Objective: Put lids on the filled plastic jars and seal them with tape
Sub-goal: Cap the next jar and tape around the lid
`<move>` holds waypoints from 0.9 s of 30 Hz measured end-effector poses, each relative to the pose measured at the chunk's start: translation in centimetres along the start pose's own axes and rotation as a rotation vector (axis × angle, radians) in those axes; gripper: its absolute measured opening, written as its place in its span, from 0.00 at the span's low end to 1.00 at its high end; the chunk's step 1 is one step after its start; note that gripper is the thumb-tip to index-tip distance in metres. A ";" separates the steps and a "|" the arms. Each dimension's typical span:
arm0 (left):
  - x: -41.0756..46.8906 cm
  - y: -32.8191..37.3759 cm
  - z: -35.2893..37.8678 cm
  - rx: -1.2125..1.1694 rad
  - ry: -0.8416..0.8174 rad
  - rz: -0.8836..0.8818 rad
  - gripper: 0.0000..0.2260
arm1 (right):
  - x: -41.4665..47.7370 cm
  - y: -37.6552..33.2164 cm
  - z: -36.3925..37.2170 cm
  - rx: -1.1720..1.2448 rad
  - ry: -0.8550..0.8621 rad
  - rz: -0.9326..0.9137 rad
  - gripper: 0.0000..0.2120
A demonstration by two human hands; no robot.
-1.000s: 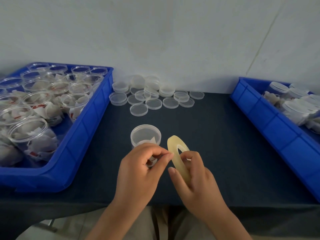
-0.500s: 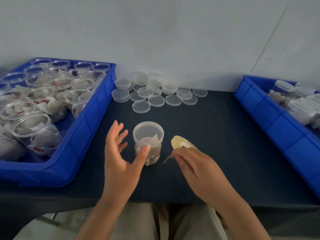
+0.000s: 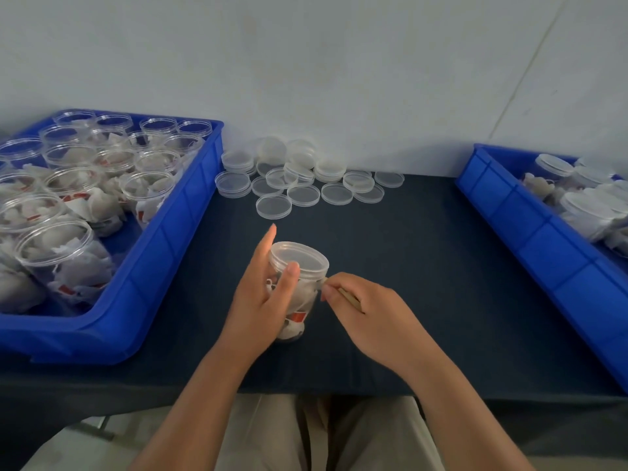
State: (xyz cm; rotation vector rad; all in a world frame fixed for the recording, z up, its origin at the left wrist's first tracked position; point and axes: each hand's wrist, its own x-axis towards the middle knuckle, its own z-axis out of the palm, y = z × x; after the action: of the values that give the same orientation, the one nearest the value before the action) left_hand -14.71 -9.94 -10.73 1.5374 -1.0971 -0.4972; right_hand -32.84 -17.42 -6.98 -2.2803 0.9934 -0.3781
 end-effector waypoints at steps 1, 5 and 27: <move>0.0 0.1 0.0 0.013 -0.008 -0.001 0.27 | 0.1 -0.1 0.1 0.019 0.000 0.016 0.07; -0.1 0.0 -0.2 0.046 0.001 0.026 0.33 | 0.4 -0.2 0.2 0.071 -0.001 0.051 0.10; -0.1 0.0 -2.5 -0.200 -0.127 -0.179 0.27 | 0.2 1.9 -2.9 -0.035 -0.247 0.046 0.27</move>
State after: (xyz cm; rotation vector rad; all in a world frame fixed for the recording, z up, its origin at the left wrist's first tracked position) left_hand -12.80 -8.50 -10.09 1.4486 -0.9773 -0.8126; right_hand -35.11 -19.82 -6.00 -2.2639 0.9290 -0.0577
